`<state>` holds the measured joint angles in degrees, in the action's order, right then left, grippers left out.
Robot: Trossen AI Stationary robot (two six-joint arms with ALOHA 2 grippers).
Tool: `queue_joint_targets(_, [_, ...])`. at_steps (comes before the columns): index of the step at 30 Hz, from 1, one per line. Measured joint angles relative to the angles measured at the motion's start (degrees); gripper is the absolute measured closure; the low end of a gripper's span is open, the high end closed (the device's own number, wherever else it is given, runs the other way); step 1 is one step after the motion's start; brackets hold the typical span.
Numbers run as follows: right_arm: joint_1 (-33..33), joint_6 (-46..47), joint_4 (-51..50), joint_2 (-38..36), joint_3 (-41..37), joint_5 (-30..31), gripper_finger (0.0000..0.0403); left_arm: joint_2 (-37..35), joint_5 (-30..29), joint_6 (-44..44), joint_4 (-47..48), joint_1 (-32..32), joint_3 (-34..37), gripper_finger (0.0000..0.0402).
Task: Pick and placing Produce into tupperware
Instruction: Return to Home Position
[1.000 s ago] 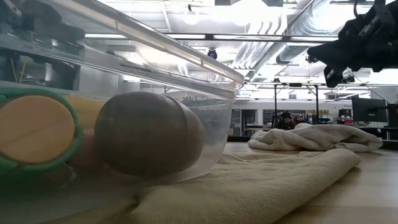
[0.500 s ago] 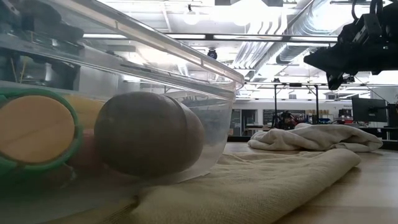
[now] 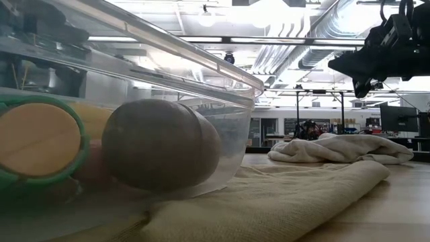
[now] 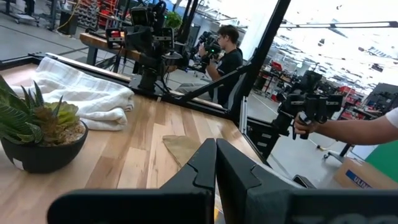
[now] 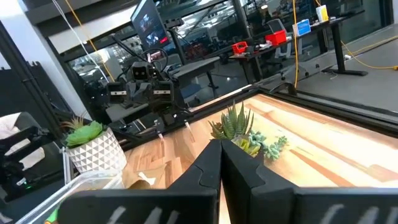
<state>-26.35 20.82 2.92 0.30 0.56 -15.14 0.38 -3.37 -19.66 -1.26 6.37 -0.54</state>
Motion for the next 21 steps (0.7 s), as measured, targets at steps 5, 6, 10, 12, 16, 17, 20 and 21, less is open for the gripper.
queue_joint_targets(5, [0.02,0.08,0.0,0.0,0.0,0.02,0.0403,0.0,-0.1,0.85,-0.04,0.0,0.0,0.0401])
queue_joint_targets(6, [0.02,0.08,0.0,0.0,0.0,0.01,0.0403,0.0,-0.13,2.01,-0.06,0.0,0.0,0.0401])
queue_joint_targets(10, [0.02,0.1,-0.01,0.0,0.0,0.02,0.0403,0.01,-1.15,4.88,-0.3,0.0,0.0,0.0401])
queue_joint_targets(12, [0.02,0.1,-0.02,0.0,0.0,0.02,0.0403,0.02,-2.69,5.7,-0.7,0.0,0.0,0.0401])
queue_joint_targets(16, [0.02,0.1,-0.02,0.0,0.0,0.04,0.0403,0.03,-3.92,8.97,-3.01,0.02,-0.02,0.0401])
queue_joint_targets(17, [0.02,0.1,-0.02,0.0,0.0,0.05,0.0403,0.02,-3.85,9.49,-4.05,0.02,-0.02,0.0401])
queue_joint_targets(20, [0.03,0.13,-0.03,0.0,0.0,0.07,0.0403,0.0,-3.23,10.6,-6.46,0.02,-0.04,0.0401])
queue_joint_targets(21, [0.04,0.12,-0.04,0.0,0.0,0.07,0.0403,0.0,-2.93,10.83,-6.53,0.02,-0.04,0.0401])
